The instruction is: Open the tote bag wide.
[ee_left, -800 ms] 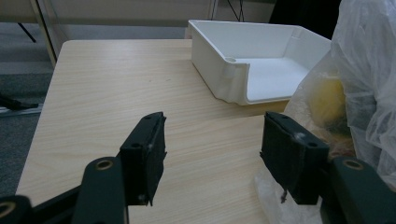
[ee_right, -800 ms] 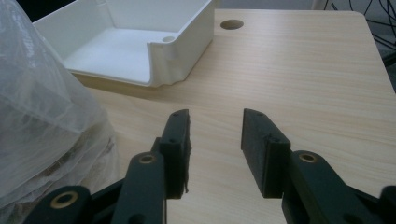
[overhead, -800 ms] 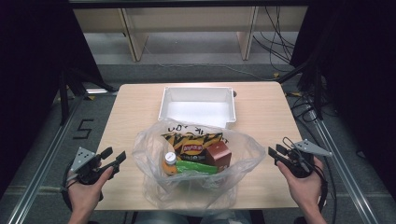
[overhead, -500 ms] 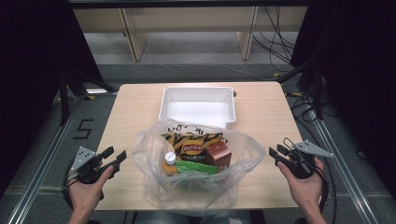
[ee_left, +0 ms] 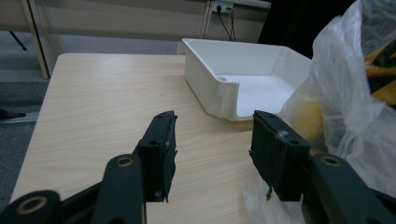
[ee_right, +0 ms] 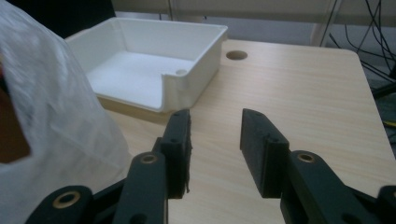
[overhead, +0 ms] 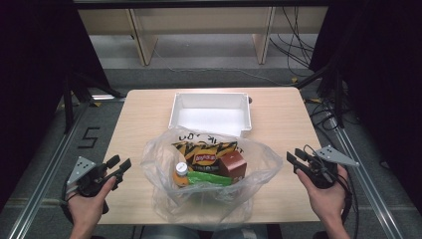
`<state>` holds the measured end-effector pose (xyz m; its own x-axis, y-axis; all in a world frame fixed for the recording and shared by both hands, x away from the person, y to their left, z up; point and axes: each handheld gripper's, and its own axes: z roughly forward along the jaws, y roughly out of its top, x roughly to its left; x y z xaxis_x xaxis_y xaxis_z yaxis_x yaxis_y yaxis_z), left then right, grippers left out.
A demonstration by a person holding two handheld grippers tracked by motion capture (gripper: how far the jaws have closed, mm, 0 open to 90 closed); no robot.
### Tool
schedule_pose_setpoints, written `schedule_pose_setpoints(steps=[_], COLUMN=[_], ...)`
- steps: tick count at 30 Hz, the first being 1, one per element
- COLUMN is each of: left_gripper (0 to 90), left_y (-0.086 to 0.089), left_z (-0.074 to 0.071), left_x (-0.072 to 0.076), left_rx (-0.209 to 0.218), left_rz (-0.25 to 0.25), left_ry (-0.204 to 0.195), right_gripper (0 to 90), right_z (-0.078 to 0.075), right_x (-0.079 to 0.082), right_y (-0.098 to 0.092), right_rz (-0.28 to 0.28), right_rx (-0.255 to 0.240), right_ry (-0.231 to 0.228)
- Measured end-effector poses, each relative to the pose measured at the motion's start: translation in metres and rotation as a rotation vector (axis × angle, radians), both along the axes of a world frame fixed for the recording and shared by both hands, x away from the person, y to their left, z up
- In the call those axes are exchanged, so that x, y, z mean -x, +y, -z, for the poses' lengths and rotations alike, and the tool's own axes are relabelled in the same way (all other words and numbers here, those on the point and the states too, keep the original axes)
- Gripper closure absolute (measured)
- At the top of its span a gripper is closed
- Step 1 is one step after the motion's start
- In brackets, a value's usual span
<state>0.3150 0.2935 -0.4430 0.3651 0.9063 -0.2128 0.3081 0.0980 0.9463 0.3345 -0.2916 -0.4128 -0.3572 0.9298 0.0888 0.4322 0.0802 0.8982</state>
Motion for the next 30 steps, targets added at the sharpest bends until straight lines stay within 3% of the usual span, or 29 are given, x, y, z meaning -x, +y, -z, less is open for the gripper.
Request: schedule_pose_setpoints(steps=[2,3,5,13,18,21,25,27,30], left_gripper=[50.9,51.0,51.0,46.1,43.9,43.4,43.0,43.2,44.1], left_y=[0.001,0.0,0.0,-0.007,-0.017,-0.023,-0.031,-0.038,-0.041], left_z=[-0.003,-0.011,-0.018,-0.04,-0.052,-0.058,-0.06,-0.061,-0.06], left_x=[0.001,0.003,0.004,-0.001,-0.004,-0.011,-0.019,-0.026,-0.03], left_rx=[0.013,0.035,0.041,0.057,0.06,0.041,0.046,0.06,0.062], left_rz=[0.002,-0.008,-0.001,0.048,0.112,0.17,0.217,0.248,0.252], left_ry=[-0.016,-0.027,-0.044,-0.083,-0.085,-0.09,-0.075,-0.057,-0.056], right_gripper=[63.9,64.0,64.1,62.8,61.5,60.5,59.1,58.1,57.2], right_z=[-0.007,-0.01,-0.018,-0.038,-0.044,-0.049,-0.057,-0.058,-0.059], right_x=[0.0,-0.001,-0.003,-0.004,-0.003,-0.003,-0.003,-0.002,-0.002], right_y=[0.002,0.003,0.003,0.016,0.025,0.031,0.038,0.045,0.049], right_rz=[-0.021,-0.03,-0.049,-0.093,-0.117,-0.147,-0.19,-0.2,-0.213], right_rx=[-0.026,-0.032,-0.019,-0.016,-0.031,-0.029,-0.013,-0.033,-0.023], right_ry=[-0.013,-0.017,-0.05,-0.076,-0.083,-0.084,-0.12,-0.099,-0.085])
